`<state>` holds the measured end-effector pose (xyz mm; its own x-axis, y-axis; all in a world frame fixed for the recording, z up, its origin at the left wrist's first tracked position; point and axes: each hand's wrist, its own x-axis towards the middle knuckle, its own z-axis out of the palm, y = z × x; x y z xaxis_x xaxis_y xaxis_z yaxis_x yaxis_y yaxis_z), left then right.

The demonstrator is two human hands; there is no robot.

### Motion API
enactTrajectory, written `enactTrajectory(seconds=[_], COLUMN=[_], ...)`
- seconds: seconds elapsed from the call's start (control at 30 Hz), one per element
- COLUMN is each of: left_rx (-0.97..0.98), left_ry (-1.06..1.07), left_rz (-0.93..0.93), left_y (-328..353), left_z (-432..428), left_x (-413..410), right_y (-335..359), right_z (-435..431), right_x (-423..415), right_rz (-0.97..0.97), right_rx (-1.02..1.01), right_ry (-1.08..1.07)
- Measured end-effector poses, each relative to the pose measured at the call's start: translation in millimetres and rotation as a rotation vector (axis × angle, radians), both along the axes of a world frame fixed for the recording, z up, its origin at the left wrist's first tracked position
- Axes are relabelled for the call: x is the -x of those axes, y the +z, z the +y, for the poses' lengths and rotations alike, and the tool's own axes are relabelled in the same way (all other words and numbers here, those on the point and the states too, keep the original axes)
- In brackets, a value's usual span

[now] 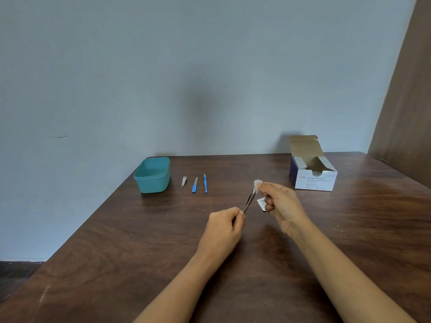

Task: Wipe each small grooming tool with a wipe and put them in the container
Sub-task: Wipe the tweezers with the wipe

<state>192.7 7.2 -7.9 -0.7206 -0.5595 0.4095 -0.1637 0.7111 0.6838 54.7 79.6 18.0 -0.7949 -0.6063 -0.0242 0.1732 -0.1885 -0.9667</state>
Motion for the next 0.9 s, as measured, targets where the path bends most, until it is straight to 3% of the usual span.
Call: enactTrajectory(seconds=[0.33,0.9], left_rx=[-0.102,-0.168], left_ry=[-0.013,-0.006], left_rz=[0.019,0.026], left_y=[0.8,1.5], left_z=[1.3,1.1], left_x=[0.6,1.0], right_y=[-2.0,-6.7], right_z=[-1.8,-4.4], right_x=[3.5,4.9], right_rz=[-0.126,-0.036], right_rx=[0.068,-0.012], right_ry=[0.039,-0.010])
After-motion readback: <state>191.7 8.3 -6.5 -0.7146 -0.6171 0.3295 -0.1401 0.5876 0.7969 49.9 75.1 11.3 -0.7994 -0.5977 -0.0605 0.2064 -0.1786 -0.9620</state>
